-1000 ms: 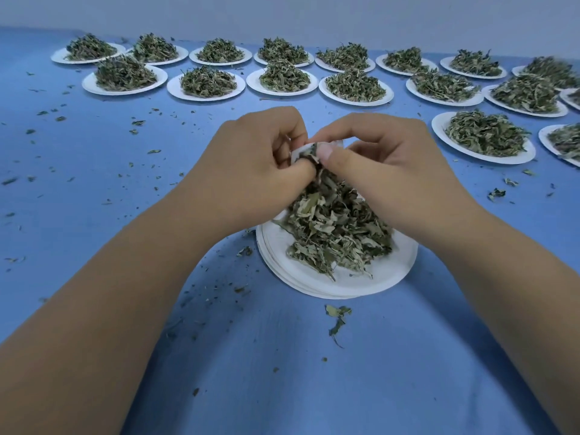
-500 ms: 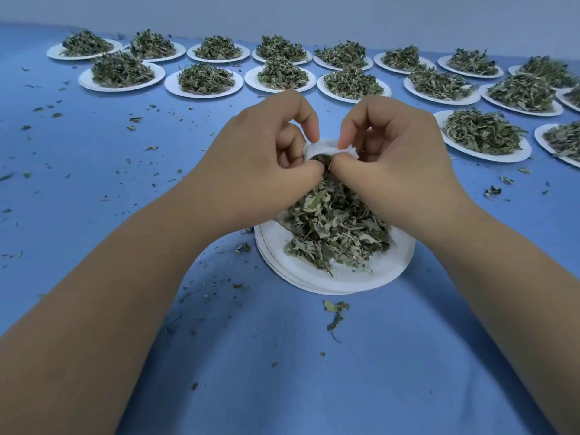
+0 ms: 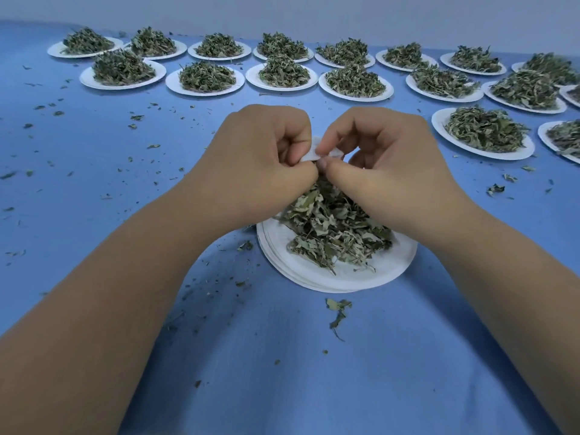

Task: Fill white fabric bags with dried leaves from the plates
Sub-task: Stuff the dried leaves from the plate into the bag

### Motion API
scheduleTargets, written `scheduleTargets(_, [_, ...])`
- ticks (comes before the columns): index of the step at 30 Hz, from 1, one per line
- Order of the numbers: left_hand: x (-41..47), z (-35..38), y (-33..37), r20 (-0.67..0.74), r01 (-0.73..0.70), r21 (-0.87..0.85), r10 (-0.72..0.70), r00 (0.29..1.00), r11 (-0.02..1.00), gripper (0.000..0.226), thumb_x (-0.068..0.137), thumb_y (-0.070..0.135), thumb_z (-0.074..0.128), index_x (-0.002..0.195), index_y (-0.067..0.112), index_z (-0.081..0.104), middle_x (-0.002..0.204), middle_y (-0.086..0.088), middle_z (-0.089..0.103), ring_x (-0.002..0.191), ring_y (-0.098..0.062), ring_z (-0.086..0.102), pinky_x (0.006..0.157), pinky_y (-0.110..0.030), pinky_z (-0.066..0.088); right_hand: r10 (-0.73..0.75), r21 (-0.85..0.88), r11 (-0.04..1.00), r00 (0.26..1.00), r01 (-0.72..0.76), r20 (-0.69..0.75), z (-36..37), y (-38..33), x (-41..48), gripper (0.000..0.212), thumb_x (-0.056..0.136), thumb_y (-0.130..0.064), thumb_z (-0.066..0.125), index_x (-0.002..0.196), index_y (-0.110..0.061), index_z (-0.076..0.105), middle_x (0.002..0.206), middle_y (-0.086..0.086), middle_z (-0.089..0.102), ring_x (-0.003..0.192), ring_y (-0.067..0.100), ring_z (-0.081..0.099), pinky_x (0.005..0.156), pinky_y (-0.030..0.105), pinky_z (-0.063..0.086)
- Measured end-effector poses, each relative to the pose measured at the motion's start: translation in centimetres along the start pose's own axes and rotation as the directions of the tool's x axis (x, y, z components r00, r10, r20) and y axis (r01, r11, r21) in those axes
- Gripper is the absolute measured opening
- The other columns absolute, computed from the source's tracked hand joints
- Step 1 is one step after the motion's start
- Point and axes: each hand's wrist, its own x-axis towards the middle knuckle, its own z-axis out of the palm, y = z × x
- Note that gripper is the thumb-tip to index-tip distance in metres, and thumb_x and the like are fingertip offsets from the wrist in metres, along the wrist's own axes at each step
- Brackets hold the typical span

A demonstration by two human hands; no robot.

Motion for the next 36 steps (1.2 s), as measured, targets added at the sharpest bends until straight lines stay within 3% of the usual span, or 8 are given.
scheduleTargets(12, [0.0, -1.0, 0.1, 0.126, 0.023, -0.214, 0.004, 0.992, 0.977, 0.028, 0.087, 0.012, 0.074, 0.069, 0.012, 0.053, 0.055, -0.007, 0.047, 0.051, -0.014, 0.037, 0.052, -0.018, 0.034, 0.000, 0.015, 1.000, 0.996, 0.001, -0.084, 0.1, -0.3, 0.1, 0.018, 0.075, -0.014, 0.070, 0.080, -0.026, 0.057, 0.071, -0.015, 0.057, 0.058, 0.006, 0.050, 0.057, 0.023, 0.040])
scheduleTargets(16, [0.2, -2.2, -0.2, 0.051, 0.001, -0.269, 0.013, 0.999, 0.963, 0.006, 0.078, 0.008, 0.055, 0.078, 0.009, 0.062, 0.065, -0.020, 0.054, 0.057, -0.028, 0.045, 0.059, -0.029, 0.039, 0.016, 0.105, 0.994, 0.999, -0.012, -0.038, -0.2, 0.0, 0.2, 0.015, 0.081, -0.014, 0.075, 0.082, -0.024, 0.063, 0.070, -0.006, 0.064, 0.066, 0.034, 0.066, 0.057, 0.032, 0.050])
scheduleTargets(19, [0.4, -3.3, -1.2, 0.010, -0.040, -0.149, 0.041, 0.999, 0.988, 0.050, 0.066, 0.004, 0.048, 0.111, 0.022, 0.062, 0.116, 0.002, 0.065, 0.103, -0.003, 0.060, 0.079, -0.025, 0.046, 0.000, 0.126, 0.992, 1.000, 0.002, -0.011, -0.5, 0.2, 0.1, 0.016, 0.083, -0.012, 0.079, 0.083, -0.023, 0.067, 0.074, 0.003, 0.067, 0.069, 0.039, 0.066, 0.063, 0.037, 0.055])
scheduleTargets(22, [0.4, -3.4, -2.3, 0.232, 0.000, 0.015, -0.003, 0.973, 1.000, 0.090, 0.071, -0.001, 0.058, 0.139, 0.055, 0.040, 0.147, 0.033, 0.034, 0.135, 0.019, 0.026, 0.093, -0.011, 0.034, -0.006, 0.149, 0.989, 0.999, 0.001, 0.033, -0.5, 0.1, 0.1, 0.014, 0.084, -0.010, 0.078, 0.084, -0.021, 0.070, 0.085, 0.008, 0.074, 0.078, 0.035, 0.070, 0.075, 0.049, 0.061])
scheduleTargets(25, [0.7, -2.2, -3.2, 0.353, 0.007, 0.098, -0.042, 0.935, 0.995, 0.097, 0.076, -0.005, 0.063, 0.146, 0.055, 0.031, 0.156, 0.021, 0.027, 0.146, 0.008, 0.015, 0.098, -0.015, 0.026, -0.002, 0.178, 0.984, 0.999, -0.007, 0.053, -0.3, 0.0, 0.1, 0.010, 0.084, -0.008, 0.077, 0.086, -0.016, 0.071, 0.088, 0.007, 0.076, 0.084, 0.022, 0.074, 0.079, 0.053, 0.059])
scheduleTargets(29, [1.6, -1.4, -3.3, 0.293, -0.063, 0.123, 0.024, 0.956, 0.990, 0.070, 0.079, 0.009, 0.075, 0.138, 0.038, 0.050, 0.133, 0.012, 0.055, 0.125, -0.003, 0.048, 0.097, -0.018, 0.042, -0.007, 0.205, 0.979, 0.999, -0.003, 0.046, -0.2, 0.0, 0.0, 0.013, 0.084, -0.009, 0.078, 0.086, -0.021, 0.071, 0.085, 0.004, 0.077, 0.083, 0.025, 0.075, 0.076, 0.041, 0.063])
scheduleTargets(32, [1.5, -1.4, -3.4, 0.218, -0.041, 0.107, 0.016, 0.976, 0.993, 0.054, 0.078, 0.018, 0.077, 0.122, 0.042, 0.057, 0.107, 0.015, 0.067, 0.095, -0.001, 0.060, 0.072, -0.008, 0.044, -0.009, 0.179, 0.984, 0.998, -0.001, 0.057, -0.1, -0.1, -0.1, 0.013, 0.088, -0.010, 0.077, 0.089, -0.021, 0.070, 0.087, 0.003, 0.077, 0.083, 0.025, 0.074, 0.076, 0.039, 0.062])
scheduleTargets(36, [1.2, -1.6, -3.7, 0.180, -0.040, 0.256, -0.007, 0.984, 0.966, 0.041, 0.079, 0.028, 0.074, 0.112, 0.043, 0.056, 0.099, 0.009, 0.065, 0.087, -0.013, 0.060, 0.067, -0.021, 0.043, -0.074, -0.122, 0.988, 0.983, 0.095, 0.169, -3.0, -0.6, 0.0, 0.019, 0.088, -0.034, 0.074, 0.100, -0.020, 0.068, 0.102, -0.011, 0.069, 0.102, 0.009, 0.067, 0.088, 0.044, 0.055])
